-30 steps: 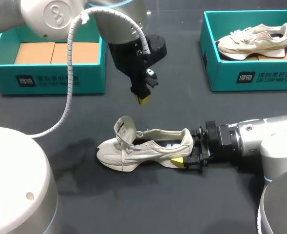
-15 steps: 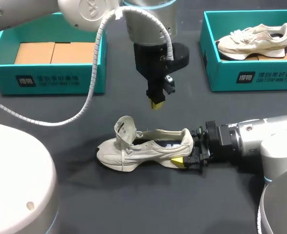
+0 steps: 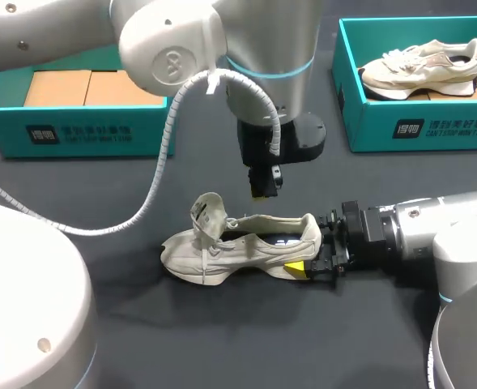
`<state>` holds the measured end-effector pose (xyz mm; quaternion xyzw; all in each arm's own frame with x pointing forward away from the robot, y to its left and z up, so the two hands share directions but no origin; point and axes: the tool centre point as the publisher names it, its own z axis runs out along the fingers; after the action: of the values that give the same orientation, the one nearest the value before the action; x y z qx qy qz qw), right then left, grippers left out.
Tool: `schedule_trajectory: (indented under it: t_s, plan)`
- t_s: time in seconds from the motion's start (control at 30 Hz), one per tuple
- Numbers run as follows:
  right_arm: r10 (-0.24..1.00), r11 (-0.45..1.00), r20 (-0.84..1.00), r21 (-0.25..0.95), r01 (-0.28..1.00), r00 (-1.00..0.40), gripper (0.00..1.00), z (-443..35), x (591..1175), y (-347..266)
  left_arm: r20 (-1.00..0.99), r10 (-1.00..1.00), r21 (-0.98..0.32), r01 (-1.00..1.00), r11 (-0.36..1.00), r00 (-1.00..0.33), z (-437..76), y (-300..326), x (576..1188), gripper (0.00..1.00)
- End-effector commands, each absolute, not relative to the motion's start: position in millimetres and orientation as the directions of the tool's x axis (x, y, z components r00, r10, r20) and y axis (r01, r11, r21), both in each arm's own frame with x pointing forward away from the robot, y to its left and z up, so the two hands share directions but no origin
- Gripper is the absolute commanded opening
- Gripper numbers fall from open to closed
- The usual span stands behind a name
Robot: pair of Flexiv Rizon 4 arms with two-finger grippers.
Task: Take the shoe out of the shoebox, open the shoe tongue, remove and reinsert the insole, then place the shoe into the shoebox
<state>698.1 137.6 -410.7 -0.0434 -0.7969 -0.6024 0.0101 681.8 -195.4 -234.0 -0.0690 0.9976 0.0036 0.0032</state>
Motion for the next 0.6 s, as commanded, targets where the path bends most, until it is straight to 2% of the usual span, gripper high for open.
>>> schedule_trajectory:
  t_s: [0.03, 0.27, 0.4, 0.6]
  plan:
    - [0.057, 0.275, 0.069, 0.958, 0.082, -0.996, 0.0, -411.7, 697.3, 139.0, -0.009, -0.14, -0.021, -0.14, 0.99, -0.99, -239.7, -190.3, 678.8, 0.0]
    - [0.057, 0.275, 0.069, 0.958, 0.082, -0.996, 0.0, -411.7, 697.3, 139.0, -0.009, -0.14, -0.021, -0.14, 0.99, -0.99, -239.7, -190.3, 678.8, 0.0]
    - [0.057, 0.275, 0.069, 0.958, 0.082, -0.996, 0.0, -411.7, 697.3, 139.0, 0.007, -0.12, -0.009, -0.12, 0.993, -0.993, -279.8, -207.1, 691.8, 0.0]
    - [0.057, 0.275, 0.069, 0.958, 0.082, -0.996, 0.0, -411.7, 697.3, 139.0, -0.007, -0.078, -0.041, -0.077, 0.996, -0.997, -298.2, -209.9, 699.5, 0.0]
